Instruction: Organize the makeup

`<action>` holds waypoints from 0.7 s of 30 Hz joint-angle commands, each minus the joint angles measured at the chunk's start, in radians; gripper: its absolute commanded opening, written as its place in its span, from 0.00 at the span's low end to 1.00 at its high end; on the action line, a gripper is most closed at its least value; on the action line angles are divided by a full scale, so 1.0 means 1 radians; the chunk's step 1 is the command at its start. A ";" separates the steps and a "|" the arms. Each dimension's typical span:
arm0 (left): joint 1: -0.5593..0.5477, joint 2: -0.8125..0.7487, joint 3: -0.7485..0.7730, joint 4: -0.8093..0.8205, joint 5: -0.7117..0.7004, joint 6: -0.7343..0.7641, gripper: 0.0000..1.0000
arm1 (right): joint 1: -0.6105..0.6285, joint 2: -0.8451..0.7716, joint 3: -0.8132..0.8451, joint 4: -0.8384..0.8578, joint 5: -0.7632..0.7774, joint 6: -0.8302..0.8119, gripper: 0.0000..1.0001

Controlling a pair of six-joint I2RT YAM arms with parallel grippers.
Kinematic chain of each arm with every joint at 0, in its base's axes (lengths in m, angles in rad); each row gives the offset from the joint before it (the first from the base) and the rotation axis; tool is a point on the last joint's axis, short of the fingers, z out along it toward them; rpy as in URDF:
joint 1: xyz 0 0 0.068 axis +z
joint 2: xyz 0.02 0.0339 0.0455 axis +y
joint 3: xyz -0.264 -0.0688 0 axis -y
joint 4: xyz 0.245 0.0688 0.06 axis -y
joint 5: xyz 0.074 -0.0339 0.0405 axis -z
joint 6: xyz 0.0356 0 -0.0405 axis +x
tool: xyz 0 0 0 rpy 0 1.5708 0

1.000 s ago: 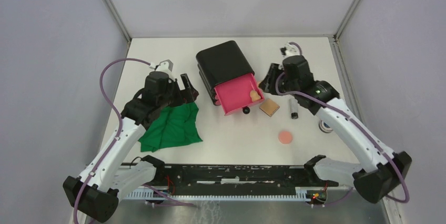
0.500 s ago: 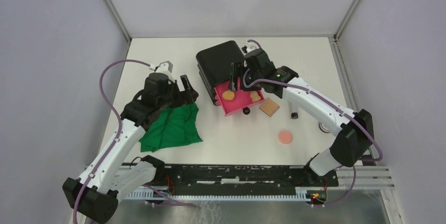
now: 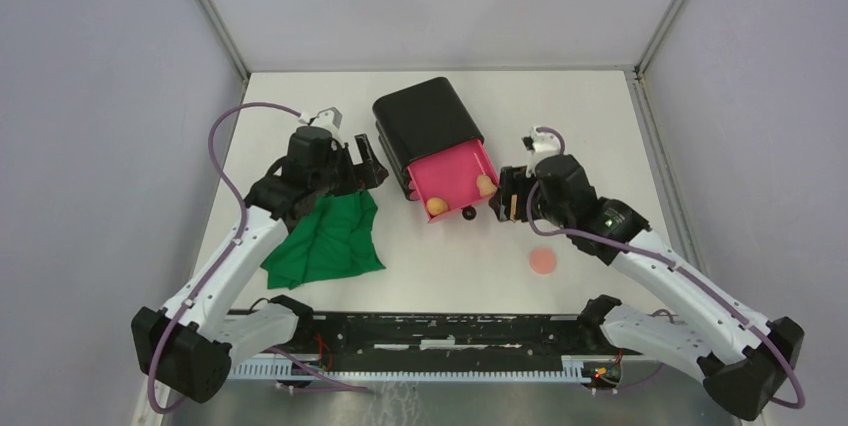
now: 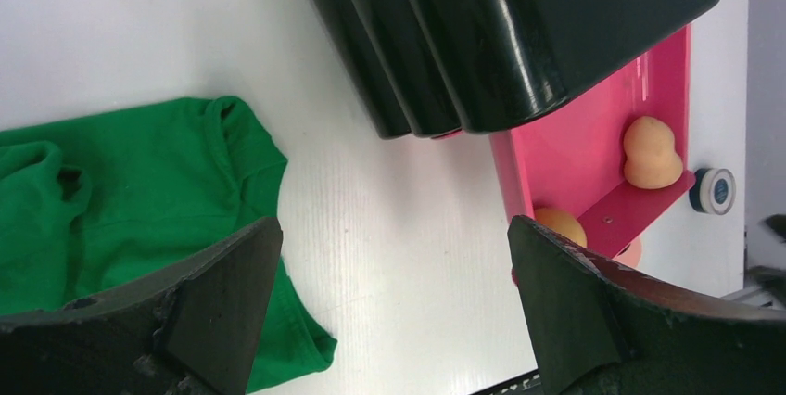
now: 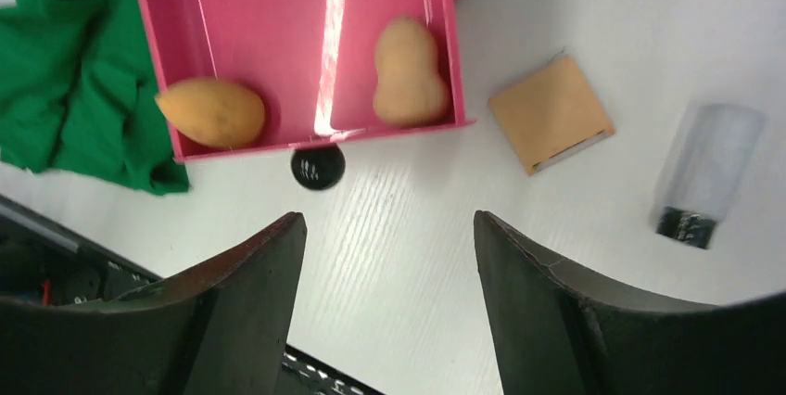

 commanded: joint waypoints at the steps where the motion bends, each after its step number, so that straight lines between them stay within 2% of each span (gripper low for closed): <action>1: 0.003 0.036 0.074 0.124 0.030 -0.039 0.99 | 0.009 -0.080 -0.193 0.153 -0.154 -0.016 0.73; 3: 0.003 0.057 0.087 0.150 0.016 -0.044 0.99 | 0.031 -0.159 -0.297 0.264 -0.177 -0.004 0.72; 6: 0.004 0.101 0.112 0.167 0.008 -0.054 0.99 | 0.073 -0.185 -0.386 0.361 -0.108 -0.001 0.70; 10: 0.004 0.141 0.135 0.186 0.009 -0.069 0.99 | 0.127 -0.099 -0.427 0.481 -0.004 -0.041 0.69; 16: 0.004 0.129 0.136 0.178 0.001 -0.067 0.99 | 0.148 0.048 -0.459 0.705 0.009 -0.018 0.67; 21: 0.004 0.116 0.122 0.160 -0.014 -0.062 0.99 | 0.155 0.120 -0.415 0.730 0.043 -0.007 0.59</action>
